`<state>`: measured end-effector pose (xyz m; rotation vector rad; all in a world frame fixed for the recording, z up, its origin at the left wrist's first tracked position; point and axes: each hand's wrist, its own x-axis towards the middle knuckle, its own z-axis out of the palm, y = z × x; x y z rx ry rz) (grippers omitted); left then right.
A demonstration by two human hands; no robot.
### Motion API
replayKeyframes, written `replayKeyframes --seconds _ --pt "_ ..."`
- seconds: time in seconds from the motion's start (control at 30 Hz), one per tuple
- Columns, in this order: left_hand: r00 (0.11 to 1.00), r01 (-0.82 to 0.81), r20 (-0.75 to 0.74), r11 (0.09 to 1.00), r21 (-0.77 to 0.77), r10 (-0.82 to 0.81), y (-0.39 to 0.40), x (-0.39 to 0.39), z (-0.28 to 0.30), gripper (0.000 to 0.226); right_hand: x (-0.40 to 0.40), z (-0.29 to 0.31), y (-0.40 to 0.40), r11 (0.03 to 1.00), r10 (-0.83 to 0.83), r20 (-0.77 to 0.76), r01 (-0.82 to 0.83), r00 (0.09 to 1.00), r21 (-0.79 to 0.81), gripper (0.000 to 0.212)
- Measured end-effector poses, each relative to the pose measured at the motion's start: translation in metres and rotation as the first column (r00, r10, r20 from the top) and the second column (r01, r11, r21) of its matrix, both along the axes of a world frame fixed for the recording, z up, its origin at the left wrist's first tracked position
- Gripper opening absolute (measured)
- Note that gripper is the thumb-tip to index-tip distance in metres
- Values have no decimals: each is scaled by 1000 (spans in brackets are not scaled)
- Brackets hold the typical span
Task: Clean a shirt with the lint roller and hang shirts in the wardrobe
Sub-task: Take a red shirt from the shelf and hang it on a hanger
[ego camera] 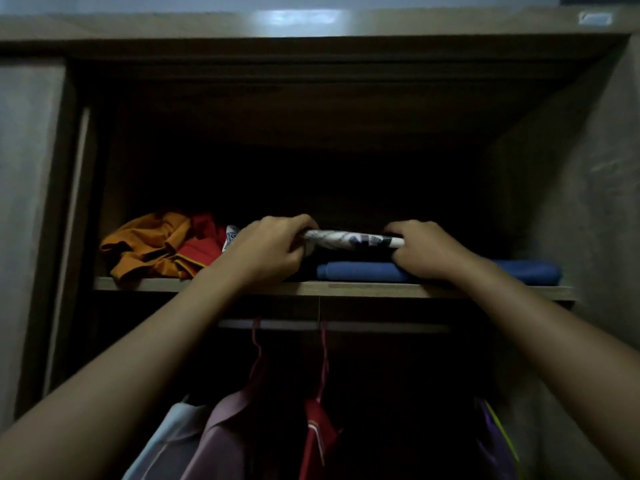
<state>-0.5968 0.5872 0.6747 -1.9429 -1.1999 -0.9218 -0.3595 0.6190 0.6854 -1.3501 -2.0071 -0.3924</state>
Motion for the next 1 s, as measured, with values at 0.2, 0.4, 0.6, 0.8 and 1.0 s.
replayKeyframes --seconds 0.2,0.4,0.6,0.8,1.0 --pt "990 -144 -16 972 -188 143 17 7 12 40 -1 19 7 995 -73 281 90 957 -46 29" --pt "987 -157 -40 981 -114 154 33 31 24 21 39 29 10 939 -339 433 270 835 214 14" --pt "993 47 -99 980 -193 -67 52 85 30 34 95 24 4 784 -608 377 455 699 421 19" --pt "983 -21 -168 859 -511 -76 33 89 31 28 87 11 -14 866 -488 360 495 796 79 19" --pt "958 281 240 694 -663 -158 19 75 53 65 77 54 -25 990 15 -220 -46 975 -136 41"
